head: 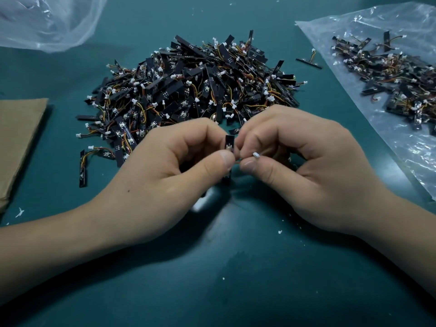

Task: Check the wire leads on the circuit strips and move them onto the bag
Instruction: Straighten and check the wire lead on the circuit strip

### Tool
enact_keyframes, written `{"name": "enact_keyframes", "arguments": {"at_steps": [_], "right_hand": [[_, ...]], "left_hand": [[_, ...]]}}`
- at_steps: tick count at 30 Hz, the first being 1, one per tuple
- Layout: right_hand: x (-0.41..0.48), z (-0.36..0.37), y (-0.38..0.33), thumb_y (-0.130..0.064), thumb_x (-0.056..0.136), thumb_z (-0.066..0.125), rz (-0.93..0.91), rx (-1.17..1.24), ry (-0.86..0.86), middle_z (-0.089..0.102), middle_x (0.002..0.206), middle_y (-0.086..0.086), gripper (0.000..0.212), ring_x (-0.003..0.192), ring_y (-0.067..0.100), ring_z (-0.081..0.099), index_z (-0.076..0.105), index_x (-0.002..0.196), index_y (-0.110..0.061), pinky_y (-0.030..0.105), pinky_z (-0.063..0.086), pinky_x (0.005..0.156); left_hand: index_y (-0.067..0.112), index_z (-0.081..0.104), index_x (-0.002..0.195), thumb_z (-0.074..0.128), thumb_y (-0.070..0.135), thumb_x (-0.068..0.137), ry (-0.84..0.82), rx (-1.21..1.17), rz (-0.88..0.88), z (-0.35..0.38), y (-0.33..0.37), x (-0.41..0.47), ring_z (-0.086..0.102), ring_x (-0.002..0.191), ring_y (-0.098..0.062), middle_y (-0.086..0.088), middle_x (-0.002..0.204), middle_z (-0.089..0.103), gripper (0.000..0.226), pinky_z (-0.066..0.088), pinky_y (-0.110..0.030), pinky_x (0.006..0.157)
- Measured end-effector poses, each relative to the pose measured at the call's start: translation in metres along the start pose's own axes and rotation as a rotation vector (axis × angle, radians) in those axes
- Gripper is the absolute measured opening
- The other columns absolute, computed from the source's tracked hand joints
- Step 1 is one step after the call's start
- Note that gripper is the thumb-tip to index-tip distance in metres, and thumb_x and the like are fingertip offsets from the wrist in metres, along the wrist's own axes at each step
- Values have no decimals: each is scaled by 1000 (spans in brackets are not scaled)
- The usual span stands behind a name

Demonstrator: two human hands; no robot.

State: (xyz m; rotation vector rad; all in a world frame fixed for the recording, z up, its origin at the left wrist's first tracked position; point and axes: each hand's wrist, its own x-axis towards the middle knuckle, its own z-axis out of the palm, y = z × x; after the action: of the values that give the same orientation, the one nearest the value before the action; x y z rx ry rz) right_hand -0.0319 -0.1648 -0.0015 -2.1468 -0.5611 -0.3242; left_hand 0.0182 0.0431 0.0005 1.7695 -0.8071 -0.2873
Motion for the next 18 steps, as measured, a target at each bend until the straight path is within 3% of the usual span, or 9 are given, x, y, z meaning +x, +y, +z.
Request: {"name": "enact_keyframes", "arguments": {"at_steps": [2,5,8,18], "right_hand": [[-1,0,1,-12,96,70,0,-9,5,68,101,1,8,89,12,62,66,95,-18,17,45,78],[-3,1,2,-15,95,70,31,8,20,68,101,2,4,84,17,62,66,94,-16,20,45,75],[-4,2,4,-19,96,70,58,9,14,68,100,-1,3,81,24,63,68,97,-17,29,49,74],[-4,1,4,-23,91,76,43,-11,10,69,98,4,11,78,25,65,73,95,-13,37,51,67]], "left_hand": [[11,65,89,64,19,94,21,-32,-12,1,-1,0,56,53,-16,1,63,62,9,46,-28,50],[13,65,91,63,16,92,36,-93,-37,1,0,0,61,57,-5,8,65,67,4,49,-17,56],[12,65,91,63,16,90,80,-147,-56,1,-1,1,60,56,-11,6,61,67,4,49,-19,58],[11,65,91,66,15,89,142,-161,-61,3,0,2,58,52,-7,6,59,66,4,47,-16,54]]}}
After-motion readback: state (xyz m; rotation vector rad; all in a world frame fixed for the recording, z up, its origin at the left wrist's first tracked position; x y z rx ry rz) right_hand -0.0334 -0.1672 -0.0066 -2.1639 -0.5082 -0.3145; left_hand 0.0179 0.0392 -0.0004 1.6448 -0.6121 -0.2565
